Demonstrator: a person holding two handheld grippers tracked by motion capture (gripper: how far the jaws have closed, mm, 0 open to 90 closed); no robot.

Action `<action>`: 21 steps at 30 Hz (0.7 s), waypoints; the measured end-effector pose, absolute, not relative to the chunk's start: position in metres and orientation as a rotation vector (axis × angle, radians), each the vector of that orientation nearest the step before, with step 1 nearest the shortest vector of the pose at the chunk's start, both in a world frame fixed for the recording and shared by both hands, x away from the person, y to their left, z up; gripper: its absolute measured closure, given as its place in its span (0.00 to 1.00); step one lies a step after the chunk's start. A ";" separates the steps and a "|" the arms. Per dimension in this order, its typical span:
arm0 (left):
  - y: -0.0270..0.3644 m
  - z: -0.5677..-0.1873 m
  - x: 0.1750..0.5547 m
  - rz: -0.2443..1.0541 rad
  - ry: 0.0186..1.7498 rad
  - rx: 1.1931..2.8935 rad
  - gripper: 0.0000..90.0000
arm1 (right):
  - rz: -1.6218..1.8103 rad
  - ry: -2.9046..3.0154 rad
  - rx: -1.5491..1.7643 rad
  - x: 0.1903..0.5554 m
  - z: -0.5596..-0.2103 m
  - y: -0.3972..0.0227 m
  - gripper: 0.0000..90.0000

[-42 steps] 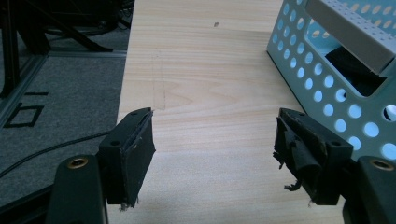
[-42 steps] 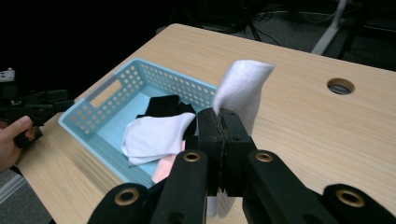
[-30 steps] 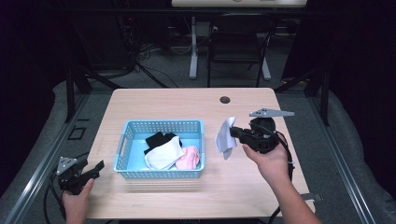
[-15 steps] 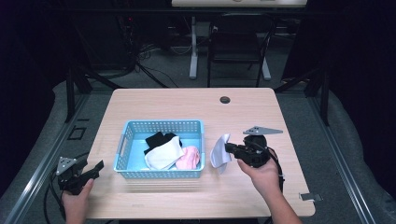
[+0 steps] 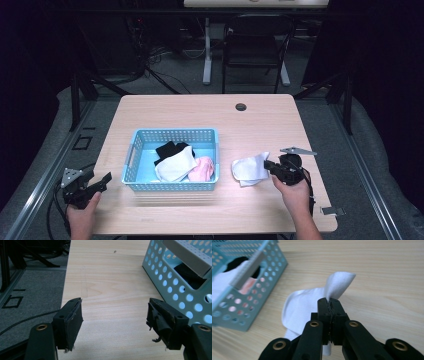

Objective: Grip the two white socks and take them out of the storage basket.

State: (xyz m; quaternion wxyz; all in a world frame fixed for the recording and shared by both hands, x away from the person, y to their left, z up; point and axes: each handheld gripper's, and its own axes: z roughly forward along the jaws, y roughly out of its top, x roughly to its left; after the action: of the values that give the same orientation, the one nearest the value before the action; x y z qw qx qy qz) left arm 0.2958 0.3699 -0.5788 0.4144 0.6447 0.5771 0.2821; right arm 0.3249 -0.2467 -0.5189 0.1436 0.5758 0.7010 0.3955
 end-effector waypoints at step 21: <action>0.369 -0.579 0.297 0.699 1.448 1.619 0.32 | 1.157 1.922 1.679 0.323 -0.538 -0.259 0.73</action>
State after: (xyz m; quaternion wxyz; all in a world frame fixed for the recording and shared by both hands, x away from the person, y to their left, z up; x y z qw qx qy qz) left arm 0.2966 0.3692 -0.5789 0.4168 0.6449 0.5769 0.2783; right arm 0.3231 -0.2586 -0.5384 0.1686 0.5906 0.6761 0.4070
